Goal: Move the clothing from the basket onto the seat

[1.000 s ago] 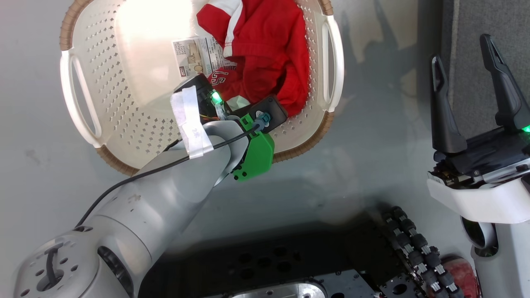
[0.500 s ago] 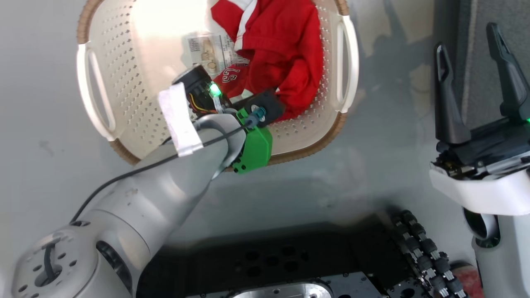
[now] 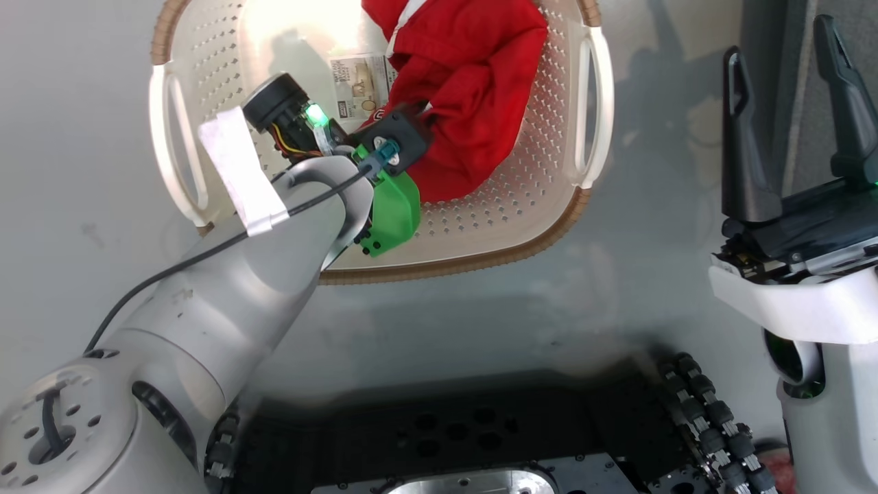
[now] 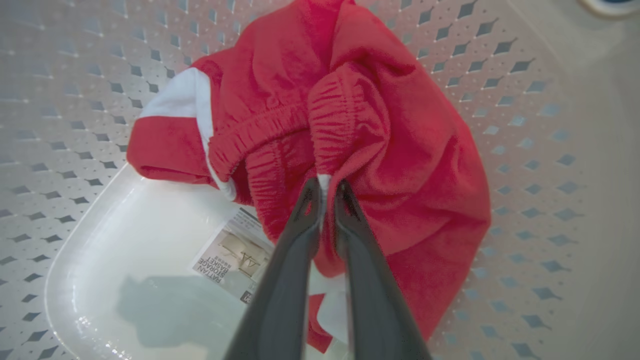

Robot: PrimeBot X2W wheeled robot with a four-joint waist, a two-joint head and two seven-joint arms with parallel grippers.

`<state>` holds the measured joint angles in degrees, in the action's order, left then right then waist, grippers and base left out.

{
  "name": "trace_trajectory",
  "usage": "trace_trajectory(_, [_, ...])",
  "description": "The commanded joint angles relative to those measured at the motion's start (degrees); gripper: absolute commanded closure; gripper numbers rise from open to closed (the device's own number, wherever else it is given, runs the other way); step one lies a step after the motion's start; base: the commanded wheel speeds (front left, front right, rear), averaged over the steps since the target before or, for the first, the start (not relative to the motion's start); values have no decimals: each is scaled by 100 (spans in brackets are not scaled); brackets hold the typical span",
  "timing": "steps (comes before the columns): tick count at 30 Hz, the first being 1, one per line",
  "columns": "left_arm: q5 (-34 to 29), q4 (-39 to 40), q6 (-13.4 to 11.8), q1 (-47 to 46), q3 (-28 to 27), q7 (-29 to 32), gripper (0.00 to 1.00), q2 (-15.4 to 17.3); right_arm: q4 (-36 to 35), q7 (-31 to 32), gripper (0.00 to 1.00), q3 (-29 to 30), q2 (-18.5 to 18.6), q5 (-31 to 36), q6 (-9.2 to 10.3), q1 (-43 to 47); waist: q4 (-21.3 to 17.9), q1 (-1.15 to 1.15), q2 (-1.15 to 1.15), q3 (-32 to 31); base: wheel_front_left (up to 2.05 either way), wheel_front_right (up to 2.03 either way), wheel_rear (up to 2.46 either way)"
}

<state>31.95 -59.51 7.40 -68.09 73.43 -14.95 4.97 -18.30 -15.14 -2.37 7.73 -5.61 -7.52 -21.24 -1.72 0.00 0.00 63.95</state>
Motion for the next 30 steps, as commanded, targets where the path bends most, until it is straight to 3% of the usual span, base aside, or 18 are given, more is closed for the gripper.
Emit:
trace_trajectory(1, [-25,31,11,127,-3,-11,0,57,25,-1,0,-27,-25,-42,6,-12,-55,0,0,11,0,0,0])
trace_trajectory(20, [-679,-3,12,390,-5,885,0,52,121,-1,0,-289,-2,-154,6,308,-440,0,0,59,0,0,0])
trace_trajectory(21, [-703,-46,12,394,-3,891,52,33,115,-1,0,-296,8,-156,6,333,-451,0,0,59,0,0,0])
trace_trajectory(22, [-704,-104,12,373,-3,890,83,26,102,-1,0,-298,20,-152,6,340,-456,0,0,61,0,0,0])
trace_trajectory(23, [-753,-161,12,375,-5,922,100,12,89,-1,0,-303,30,-155,6,356,-462,0,0,62,0,0,0])
trace_trajectory(26, [-777,-255,12,359,-3,870,100,-37,73,-1,0,-290,60,-165,6,389,-454,0,0,71,0,0,0])
trace_trajectory(30, [-709,-319,12,287,-3,661,100,-80,104,-1,7,-264,43,-171,6,251,-404,0,0,65,0,0,0])
